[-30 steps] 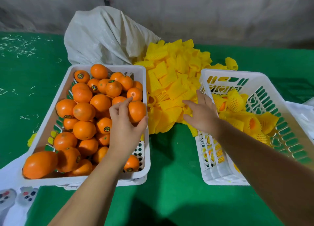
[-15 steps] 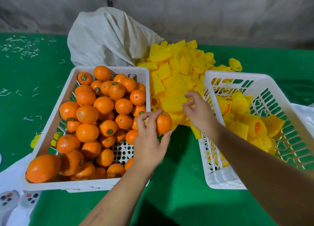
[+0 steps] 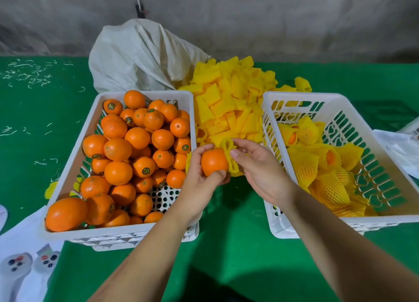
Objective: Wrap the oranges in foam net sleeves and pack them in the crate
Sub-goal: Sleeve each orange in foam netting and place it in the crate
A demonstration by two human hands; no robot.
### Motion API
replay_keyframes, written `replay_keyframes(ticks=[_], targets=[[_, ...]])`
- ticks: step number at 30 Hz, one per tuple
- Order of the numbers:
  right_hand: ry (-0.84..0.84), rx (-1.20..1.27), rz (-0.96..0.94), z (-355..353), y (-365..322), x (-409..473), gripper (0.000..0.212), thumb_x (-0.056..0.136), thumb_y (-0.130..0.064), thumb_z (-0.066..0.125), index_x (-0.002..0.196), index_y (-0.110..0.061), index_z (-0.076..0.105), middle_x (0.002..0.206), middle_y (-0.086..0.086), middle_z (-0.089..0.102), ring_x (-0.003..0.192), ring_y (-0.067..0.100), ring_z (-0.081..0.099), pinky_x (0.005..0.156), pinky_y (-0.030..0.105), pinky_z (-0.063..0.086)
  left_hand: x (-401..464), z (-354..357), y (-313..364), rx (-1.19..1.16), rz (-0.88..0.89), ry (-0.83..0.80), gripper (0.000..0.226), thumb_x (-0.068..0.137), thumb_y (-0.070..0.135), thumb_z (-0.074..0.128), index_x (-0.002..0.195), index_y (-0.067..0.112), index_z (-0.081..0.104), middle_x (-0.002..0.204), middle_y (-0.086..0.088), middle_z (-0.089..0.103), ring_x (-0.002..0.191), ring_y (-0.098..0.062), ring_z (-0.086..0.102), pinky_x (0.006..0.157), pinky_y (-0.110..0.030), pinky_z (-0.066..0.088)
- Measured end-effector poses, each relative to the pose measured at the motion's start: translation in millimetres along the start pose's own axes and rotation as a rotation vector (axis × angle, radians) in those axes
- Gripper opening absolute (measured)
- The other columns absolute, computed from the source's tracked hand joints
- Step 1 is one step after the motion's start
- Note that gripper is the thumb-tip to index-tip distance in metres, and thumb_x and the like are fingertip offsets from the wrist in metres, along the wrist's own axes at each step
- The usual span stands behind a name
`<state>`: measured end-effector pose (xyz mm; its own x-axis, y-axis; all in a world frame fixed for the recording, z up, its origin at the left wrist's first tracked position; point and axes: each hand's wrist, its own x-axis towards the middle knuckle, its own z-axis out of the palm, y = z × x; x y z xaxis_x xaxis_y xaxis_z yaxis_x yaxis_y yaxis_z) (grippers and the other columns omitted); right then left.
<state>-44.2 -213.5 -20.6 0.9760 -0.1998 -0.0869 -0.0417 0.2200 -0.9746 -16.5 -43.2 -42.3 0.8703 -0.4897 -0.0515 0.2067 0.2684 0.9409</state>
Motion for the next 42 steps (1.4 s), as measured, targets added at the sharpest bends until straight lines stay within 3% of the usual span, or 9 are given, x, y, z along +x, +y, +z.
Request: replay_keyframes(ticks=[3, 8, 11, 15, 19, 22, 27, 33, 42], targets=[[-0.041, -0.139, -0.06, 2, 3, -7, 0.044, 0.082, -0.06, 0.079, 0.121, -0.042, 0.074, 0.128, 0.002, 0.073, 0.121, 0.023, 0.067, 0.105, 0.043, 0.053, 0, -1, 1, 0.023, 0.014, -0.011, 0.057, 0.088, 0.013, 0.069, 0.131, 0.047, 0.055, 0.133, 0.0, 0.05, 0.099, -0.013, 0.07, 0.085, -0.032, 0.061], [0.08, -0.283, -0.081, -9, 11, -2, 0.047, 0.097, -0.044, 0.064, 0.114, 0.0, 0.068, 0.115, 0.046, 0.053, 0.106, 0.061, 0.056, 0.098, 0.065, 0.049, -3, -2, 1, 0.056, 0.025, -0.035, 0.066, 0.089, 0.017, 0.07, 0.139, 0.053, 0.045, 0.129, 0.022, 0.055, 0.103, -0.005, 0.069, 0.083, -0.022, 0.057], [0.227, -0.639, -0.228, -14, 5, 1, 0.017, 0.099, -0.022, 0.065, 0.109, -0.01, 0.073, 0.096, 0.027, 0.065, 0.075, 0.03, 0.059, 0.073, 0.044, 0.049, -4, -3, 2, -0.001, -0.004, -0.057, 0.061, 0.088, 0.016, 0.072, 0.14, 0.04, 0.051, 0.14, 0.009, 0.052, 0.113, -0.022, 0.07, 0.088, -0.033, 0.061], [0.372, -1.049, -0.422, -2, 7, 2, 0.011, 0.093, -0.011, 0.075, 0.1, -0.007, 0.068, 0.102, 0.005, 0.061, 0.087, 0.019, 0.058, 0.073, 0.037, 0.048, -7, -4, 7, 0.053, -0.042, -0.158, 0.059, 0.083, 0.011, 0.076, 0.135, 0.036, 0.065, 0.162, 0.017, 0.03, 0.137, -0.027, 0.054, 0.09, -0.041, 0.062], [0.245, -0.989, -0.361, 3, 15, 1, 0.011, 0.092, -0.005, 0.069, 0.1, -0.013, 0.07, 0.1, -0.004, 0.061, 0.089, 0.016, 0.057, 0.075, 0.035, 0.048, -3, -10, 10, 0.078, -0.131, -0.228, 0.061, 0.083, 0.014, 0.076, 0.14, 0.031, 0.062, 0.164, 0.001, 0.035, 0.114, -0.025, 0.071, 0.086, -0.039, 0.063], [0.142, -0.939, -0.275, -6, 11, 1, 0.021, 0.094, 0.0, 0.067, 0.109, -0.013, 0.074, 0.111, 0.002, 0.067, 0.097, 0.022, 0.064, 0.086, 0.048, 0.056, 0, -7, 5, 0.115, -0.175, -0.16, 0.061, 0.084, 0.022, 0.077, 0.142, 0.028, 0.057, 0.132, -0.02, 0.065, 0.088, -0.033, 0.077, 0.079, -0.033, 0.062], [0.199, -0.798, -0.275, -12, -7, -9, 0.009, 0.098, -0.022, 0.07, 0.106, -0.028, 0.07, 0.099, -0.011, 0.069, 0.091, 0.01, 0.066, 0.08, 0.041, 0.056, 7, 5, -6, 0.339, 0.003, 0.027, 0.061, 0.078, 0.038, 0.083, 0.129, 0.04, 0.051, 0.127, 0.0, 0.061, 0.105, -0.026, 0.071, 0.086, -0.04, 0.063], [0.108, -1.05, -0.591, 12, -8, -42, 0.016, 0.101, -0.028, 0.06, 0.111, -0.017, 0.067, 0.106, -0.008, 0.063, 0.099, 0.011, 0.059, 0.084, 0.024, 0.047, 9, 10, -11, 0.372, 0.162, 0.12, 0.065, 0.079, 0.031, 0.08, 0.116, 0.038, 0.027, 0.109, -0.003, 0.042, 0.088, -0.018, 0.048, 0.07, -0.02, 0.041], [0.069, -1.084, -0.781, 17, 16, -40, 0.024, 0.102, -0.018, 0.058, 0.119, -0.004, 0.068, 0.109, 0.008, 0.058, 0.1, 0.026, 0.058, 0.085, 0.038, 0.051, 1, 4, -6, 0.138, 0.126, 0.156, 0.092, 0.086, 0.004, 0.068, 0.154, 0.048, 0.024, 0.133, 0.025, 0.062, 0.117, -0.002, 0.067, 0.096, -0.021, 0.056]])
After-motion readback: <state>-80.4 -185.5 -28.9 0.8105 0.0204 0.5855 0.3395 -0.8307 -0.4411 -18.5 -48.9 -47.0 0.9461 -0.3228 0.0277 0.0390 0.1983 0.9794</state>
